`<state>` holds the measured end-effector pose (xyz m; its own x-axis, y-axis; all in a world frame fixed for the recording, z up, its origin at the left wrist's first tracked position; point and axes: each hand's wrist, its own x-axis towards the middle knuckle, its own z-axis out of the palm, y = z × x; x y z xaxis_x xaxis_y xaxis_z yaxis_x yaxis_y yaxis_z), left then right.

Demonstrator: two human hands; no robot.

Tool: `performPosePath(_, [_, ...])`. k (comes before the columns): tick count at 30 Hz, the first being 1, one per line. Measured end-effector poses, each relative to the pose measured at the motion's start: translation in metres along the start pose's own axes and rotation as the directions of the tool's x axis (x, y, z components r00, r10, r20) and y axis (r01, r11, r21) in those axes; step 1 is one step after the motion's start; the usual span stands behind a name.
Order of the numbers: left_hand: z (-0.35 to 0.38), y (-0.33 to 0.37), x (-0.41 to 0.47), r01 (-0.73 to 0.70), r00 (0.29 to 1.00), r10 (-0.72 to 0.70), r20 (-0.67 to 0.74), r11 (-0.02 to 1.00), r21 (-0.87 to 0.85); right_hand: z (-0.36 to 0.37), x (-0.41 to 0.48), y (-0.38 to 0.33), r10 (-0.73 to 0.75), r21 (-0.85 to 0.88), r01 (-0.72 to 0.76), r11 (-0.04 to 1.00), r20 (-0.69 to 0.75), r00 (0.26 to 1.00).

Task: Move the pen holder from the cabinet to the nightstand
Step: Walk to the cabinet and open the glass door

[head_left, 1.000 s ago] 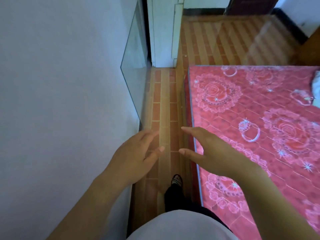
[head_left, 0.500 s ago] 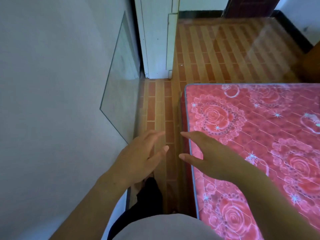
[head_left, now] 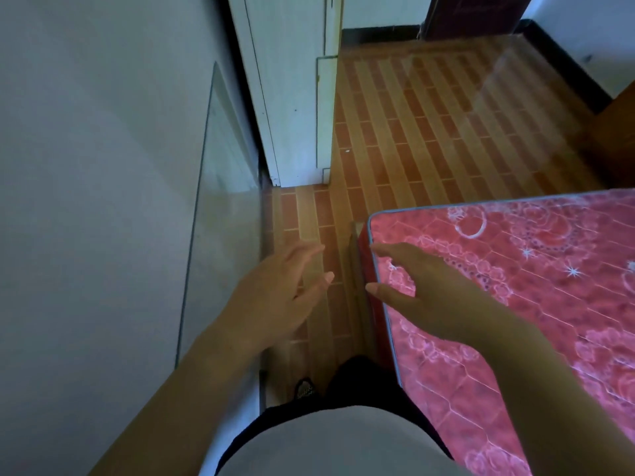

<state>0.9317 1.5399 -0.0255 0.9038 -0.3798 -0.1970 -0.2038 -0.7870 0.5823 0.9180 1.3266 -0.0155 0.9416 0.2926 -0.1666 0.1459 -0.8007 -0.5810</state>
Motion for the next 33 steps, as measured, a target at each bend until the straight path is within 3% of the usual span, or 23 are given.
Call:
performPosePath(7, [-0.019,-0.007,0.123,-0.065,0.989,0.065,0.135,0.998,-0.004,-0.028,0.095,0.049,0.085,0.010,-0.085,0.996,0.014,0.996])
performPosePath(17, [-0.085,-0.006,0.320,-0.076,0.986,0.062,0.153,0.993,0.087,-0.117,0.269,0.102,0.095,0.056,-0.096,0.994,0.024,0.995])
performPosePath(25, [-0.126,-0.033,0.429,-0.039,0.988,0.034,0.149,0.999,0.036,-0.147,0.387,0.125,0.122,0.120,-0.136,0.983,0.116,0.986])
performPosePath(33, [-0.190,-0.068,0.561,-0.123,0.986,0.118,0.121,0.992,0.040,-0.200,0.512,0.123,0.150,0.077,-0.149,0.986,-0.010,0.989])
